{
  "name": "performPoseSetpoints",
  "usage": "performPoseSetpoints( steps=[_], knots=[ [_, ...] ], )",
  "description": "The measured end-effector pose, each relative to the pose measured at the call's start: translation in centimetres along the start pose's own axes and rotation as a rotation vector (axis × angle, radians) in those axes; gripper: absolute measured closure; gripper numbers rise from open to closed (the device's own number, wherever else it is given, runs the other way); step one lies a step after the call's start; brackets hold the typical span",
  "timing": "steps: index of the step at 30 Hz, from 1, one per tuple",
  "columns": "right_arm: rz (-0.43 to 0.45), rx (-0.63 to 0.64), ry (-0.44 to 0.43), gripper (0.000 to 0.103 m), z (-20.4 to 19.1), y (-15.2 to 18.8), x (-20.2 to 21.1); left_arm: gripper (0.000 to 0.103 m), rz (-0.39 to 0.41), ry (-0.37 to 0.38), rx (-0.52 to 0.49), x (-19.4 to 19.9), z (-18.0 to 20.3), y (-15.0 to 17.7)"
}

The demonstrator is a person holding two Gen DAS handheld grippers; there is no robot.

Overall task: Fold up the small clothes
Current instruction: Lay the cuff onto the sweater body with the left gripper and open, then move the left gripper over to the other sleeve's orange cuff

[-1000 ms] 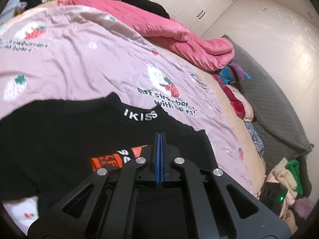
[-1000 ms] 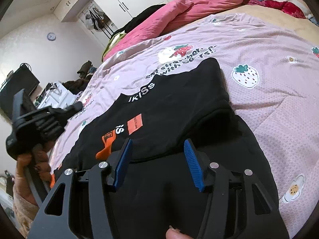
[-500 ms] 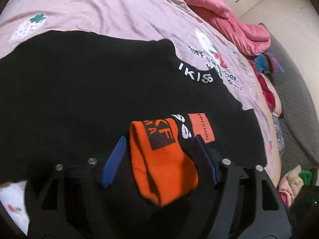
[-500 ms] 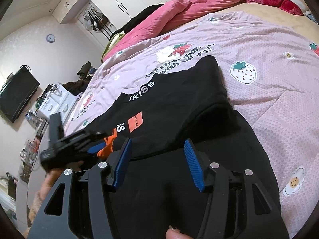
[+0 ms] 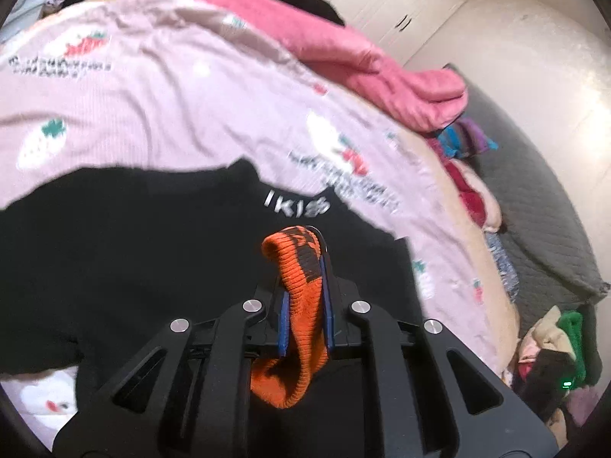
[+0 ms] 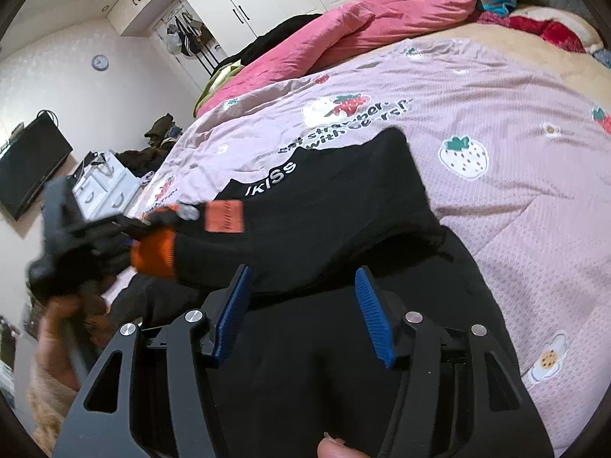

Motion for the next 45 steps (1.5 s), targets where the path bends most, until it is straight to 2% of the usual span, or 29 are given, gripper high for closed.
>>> performPoseSetpoints(
  steps=[5, 11, 17, 25, 31, 34, 36, 40, 43, 45],
  knots=[
    [0.005, 0.054, 0.073, 0.042, -0.1, -0.7, -0.3, 0.097, 0.028, -0.007, -0.011, 1.5, 0.3, -0.6],
    [0.0, 0.051, 0.089, 0.04, 0.4, -1.2, -0.7, 0.098, 0.007, -0.026, 0.016, 1.1, -1.2, 0.2],
    [-0.012, 0.07, 0.135, 0.038, 1.0, -1.7, -1.5, 0.095, -0.026, -0.093, 0.043, 0.2, -3.8, 1.1],
    [-0.02, 0.142, 0.213, 0.038, 1.2, -2.7, -2.8, 0.095, 0.01, -0.181, 0.014, 1.7, -5.2, 1.0],
    [-0.069, 0.191, 0.239, 0.036, 0.7, -3.2, -4.9, 0.085, -0.075, -0.196, -0.054, -1.2, -4.0, 2.4],
    [-0.108, 0.206, 0.268, 0.036, 1.0, -3.0, -6.2, 0.075, -0.148, -0.259, -0.073, -3.3, -4.8, 4.3],
    [-0.136, 0.2, 0.284, 0.034, 1.6, -2.6, -7.0, 0.074, -0.175, -0.293, -0.07, -4.2, -5.8, 5.4],
    [-0.207, 0.133, 0.328, 0.033, 4.6, -1.1, -8.7, 0.074, -0.16, -0.292, -0.063, -4.6, -6.7, 6.1],
    [-0.191, 0.117, 0.31, 0.033, 5.0, -0.6, -8.8, 0.074, -0.158, -0.31, -0.085, -4.7, -6.7, 6.2],
    [-0.184, 0.102, 0.3, 0.03, 4.8, -0.5, -8.4, 0.074, -0.159, -0.306, -0.078, -4.5, -6.7, 6.2]
  ],
)
Point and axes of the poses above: each gripper's, at about its wrist camera, not at the fingertips, and x roughly against the way its jaws point, z to its right, y to its underside, the point moved 10 cm from there along -x, roughly the way its jaws point, and after that the axes turned 9 degrees about -z, right-handed, at the moved point
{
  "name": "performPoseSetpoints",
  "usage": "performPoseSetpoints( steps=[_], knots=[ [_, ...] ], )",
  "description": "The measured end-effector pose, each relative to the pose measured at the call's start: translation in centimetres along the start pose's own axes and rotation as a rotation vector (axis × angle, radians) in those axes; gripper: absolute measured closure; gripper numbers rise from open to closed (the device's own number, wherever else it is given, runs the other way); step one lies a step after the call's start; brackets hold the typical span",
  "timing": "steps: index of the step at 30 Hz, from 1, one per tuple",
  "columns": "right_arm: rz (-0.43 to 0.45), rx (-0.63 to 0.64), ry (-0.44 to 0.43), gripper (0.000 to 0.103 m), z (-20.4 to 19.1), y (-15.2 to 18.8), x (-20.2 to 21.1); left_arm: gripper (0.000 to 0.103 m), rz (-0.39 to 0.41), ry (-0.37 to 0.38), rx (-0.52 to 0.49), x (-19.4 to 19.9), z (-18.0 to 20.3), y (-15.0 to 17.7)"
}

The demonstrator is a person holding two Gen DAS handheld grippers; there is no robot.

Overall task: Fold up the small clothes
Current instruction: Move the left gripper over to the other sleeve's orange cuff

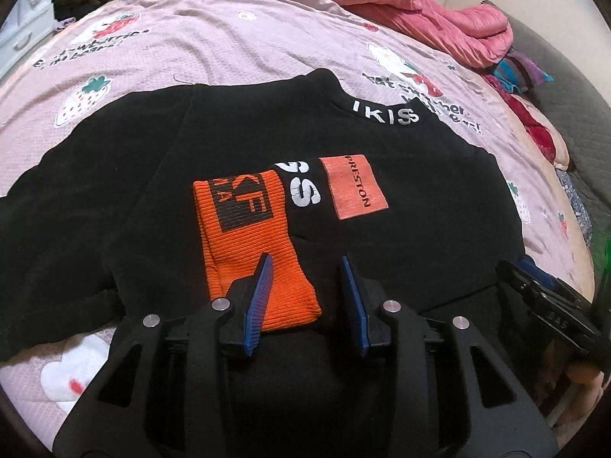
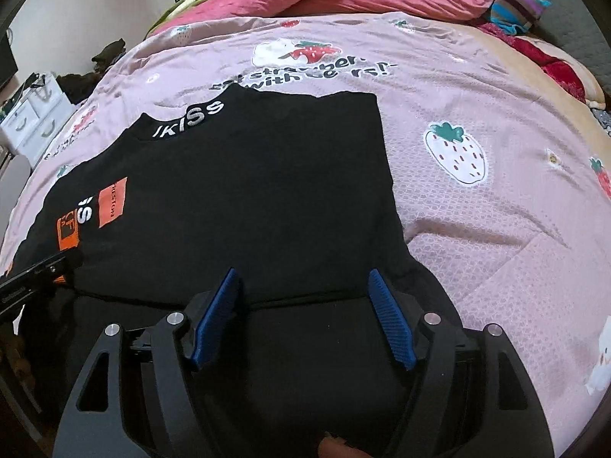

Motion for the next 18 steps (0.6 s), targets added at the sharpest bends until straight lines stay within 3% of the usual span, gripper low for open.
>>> performPoseSetpoints(
  steps=[5, 11, 18],
  knots=[
    [0.037, -0.037, -0.064, 0.024, -0.6, 0.1, 2.1, 0.059, 0.011, 0.03, 0.006, 1.6, 0.8, -0.1],
    [0.113, -0.02, -0.079, 0.007, -1.4, -0.4, 5.1, 0.05, 0.033, 0.055, 0.012, 3.2, 1.4, 0.0],
    [0.134, -0.038, -0.098, 0.004, -1.7, -0.5, 6.5, 0.028, 0.063, 0.038, 0.025, 4.8, 1.1, -0.1]
  ],
)
Point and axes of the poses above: each gripper's, at about its wrist camera, not at the fingertips, and x roughly against the way its jaws point, z to its right, y to its underside, the point moved 10 cm from there along -x, roughly the way its jaws point, and after that the axes turned 9 degrees about -z, right-handed, at the moved point
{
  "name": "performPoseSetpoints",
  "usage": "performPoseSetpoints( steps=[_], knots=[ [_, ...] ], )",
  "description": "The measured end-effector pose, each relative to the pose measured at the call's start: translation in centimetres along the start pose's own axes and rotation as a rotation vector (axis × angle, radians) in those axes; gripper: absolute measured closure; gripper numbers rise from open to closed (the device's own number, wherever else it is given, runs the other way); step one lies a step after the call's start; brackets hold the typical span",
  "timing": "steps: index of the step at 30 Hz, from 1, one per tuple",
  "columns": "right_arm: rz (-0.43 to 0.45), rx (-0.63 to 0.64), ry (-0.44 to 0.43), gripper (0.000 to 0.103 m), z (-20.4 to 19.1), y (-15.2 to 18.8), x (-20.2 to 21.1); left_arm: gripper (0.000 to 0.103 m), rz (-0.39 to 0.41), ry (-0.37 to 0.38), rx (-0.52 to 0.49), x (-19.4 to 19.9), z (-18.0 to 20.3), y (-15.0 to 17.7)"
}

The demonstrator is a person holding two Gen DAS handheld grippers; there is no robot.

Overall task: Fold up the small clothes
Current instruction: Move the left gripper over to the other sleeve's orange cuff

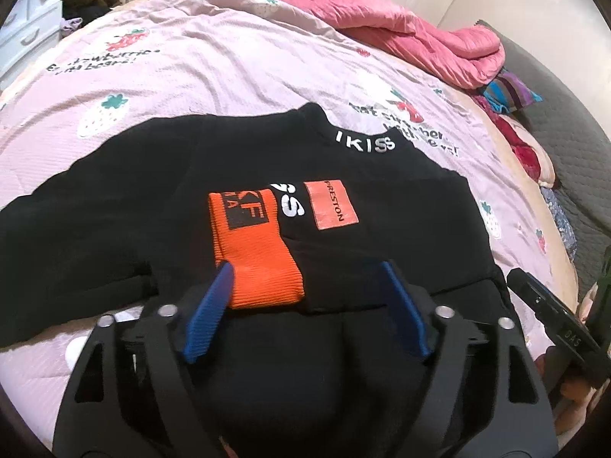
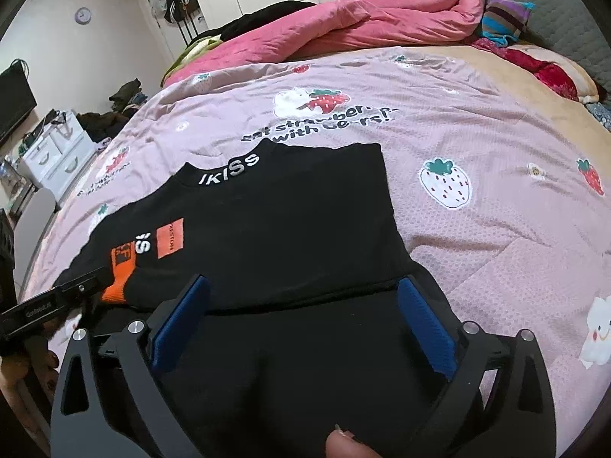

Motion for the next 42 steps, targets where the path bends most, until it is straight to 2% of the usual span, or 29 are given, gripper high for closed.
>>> performPoseSetpoints(
  steps=[2, 7, 19, 30, 42],
  knots=[
    [0.01, -0.002, -0.009, 0.004, -0.3, -0.1, 0.4, 0.015, 0.012, -0.009, 0.004, 0.6, -0.2, -0.1],
    [0.036, 0.033, -0.015, 0.004, -1.7, -0.2, 1.5, 0.01, 0.043, -0.029, 0.027, 2.1, -1.2, -0.1],
    [0.055, 0.155, -0.043, 0.004, -7.1, 0.0, 2.7, 0.009, 0.079, -0.068, 0.074, 4.8, -4.5, 0.7],
    [0.062, 0.248, -0.074, 0.004, -12.2, 0.2, 3.0, 0.009, 0.106, -0.074, 0.13, 6.9, -7.5, 1.5],
    [0.069, 0.382, -0.111, 0.004, -18.3, 0.8, 2.9, 0.009, 0.136, -0.128, 0.207, 8.9, -12.0, 2.7]
  ],
)
Point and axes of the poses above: each gripper's, at about its wrist camera, not at the fingertips, and x roughly against the way its jaws point, z to its right, y to its underside, the point moved 10 cm from there along -x, roughly the way its jaws point, and after that the axes turned 9 degrees about -z, right-handed, at the moved point
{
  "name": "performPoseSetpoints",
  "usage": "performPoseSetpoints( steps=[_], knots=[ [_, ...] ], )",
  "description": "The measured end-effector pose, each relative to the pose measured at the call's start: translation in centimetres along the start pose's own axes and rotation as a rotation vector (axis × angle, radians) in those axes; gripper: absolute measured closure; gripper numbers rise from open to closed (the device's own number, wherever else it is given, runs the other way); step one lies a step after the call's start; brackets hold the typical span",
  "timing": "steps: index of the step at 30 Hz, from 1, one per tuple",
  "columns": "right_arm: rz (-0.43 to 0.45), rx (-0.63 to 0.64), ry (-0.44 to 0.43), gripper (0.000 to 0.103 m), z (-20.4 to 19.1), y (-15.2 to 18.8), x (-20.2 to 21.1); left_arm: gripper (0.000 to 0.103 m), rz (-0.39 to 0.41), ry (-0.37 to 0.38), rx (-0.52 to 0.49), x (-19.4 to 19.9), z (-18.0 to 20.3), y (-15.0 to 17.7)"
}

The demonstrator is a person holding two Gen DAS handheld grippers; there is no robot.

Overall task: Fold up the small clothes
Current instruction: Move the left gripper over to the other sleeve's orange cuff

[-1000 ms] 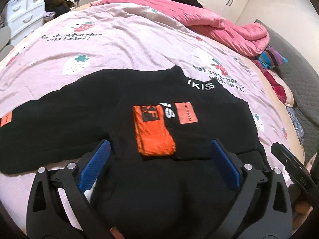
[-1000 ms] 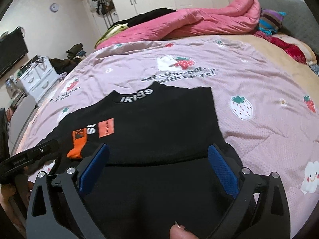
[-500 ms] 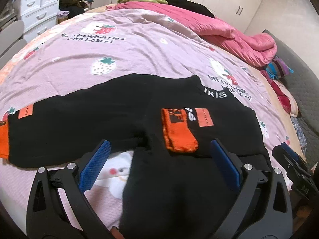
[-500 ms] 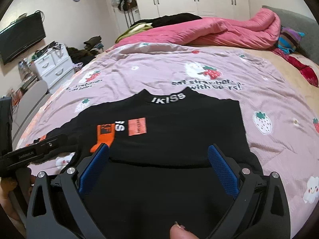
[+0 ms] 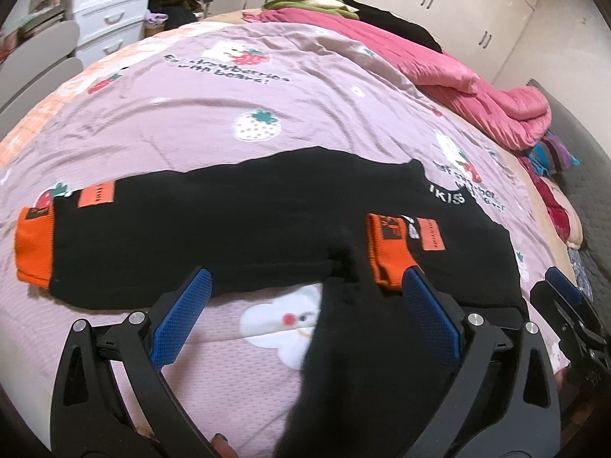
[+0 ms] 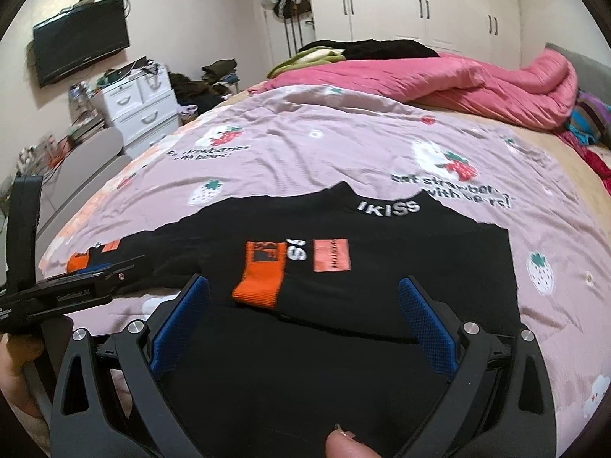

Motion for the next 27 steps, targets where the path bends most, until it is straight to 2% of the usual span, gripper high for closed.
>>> performPoseSetpoints(
  steps=[18, 27],
  knots=[
    [-0.026, 0.121, -0.061, 0.004, -6.4, -1.2, -2.2, 0.009, 0.036, -0.098, 0.187, 2.2, -9.8, 0.5],
    [-0.046, 0.22, -0.1, 0.004, -10.5, -1.2, -3.5, 0.009, 0.07, -0.176, 0.265, 3.8, -14.6, 0.7]
  ],
)
Point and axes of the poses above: each gripper's, at about its wrist camera, not at the fingertips, and x roughly against the way its jaws point, z to its right, y to its underside, the point moved 10 cm from there along -x, roughly the way its jaws point, and after that the axes turned 9 degrees about -z, right-handed, at the moved point
